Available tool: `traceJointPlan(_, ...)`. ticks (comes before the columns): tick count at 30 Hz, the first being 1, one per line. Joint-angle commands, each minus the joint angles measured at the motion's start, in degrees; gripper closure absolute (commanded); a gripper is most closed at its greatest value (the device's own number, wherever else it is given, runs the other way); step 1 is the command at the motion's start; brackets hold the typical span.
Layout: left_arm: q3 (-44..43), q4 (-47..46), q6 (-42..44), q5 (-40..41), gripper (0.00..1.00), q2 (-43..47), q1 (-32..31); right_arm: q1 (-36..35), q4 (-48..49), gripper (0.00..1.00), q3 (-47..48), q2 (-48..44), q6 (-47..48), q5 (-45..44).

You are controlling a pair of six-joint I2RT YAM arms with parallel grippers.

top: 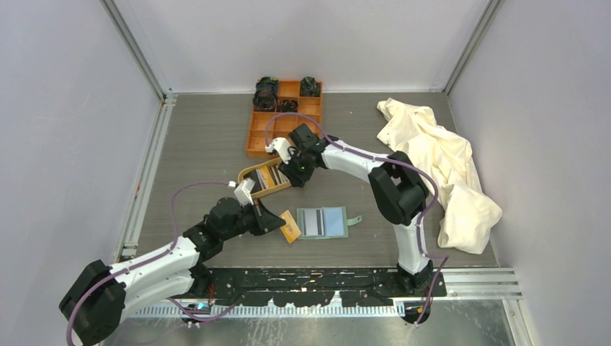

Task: Put the credit cards into the card holder
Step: Insert the credit card into the card holder.

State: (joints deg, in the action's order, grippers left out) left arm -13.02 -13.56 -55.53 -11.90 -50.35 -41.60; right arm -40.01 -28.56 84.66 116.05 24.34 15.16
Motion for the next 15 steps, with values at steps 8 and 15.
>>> traceJointPlan(8, -3.5, -17.8, -2.4, -3.4, 1.0, -11.1, -0.1, 13.1, -5.8, 0.43, -11.8, -23.2, 6.7, 22.2)
traceJointPlan(15, -11.8, -25.3, 0.4, -10.6, 1.0, -27.2, 0.0, 17.9, -25.2, 0.01, -29.7, -38.9, 54.9, 32.9)
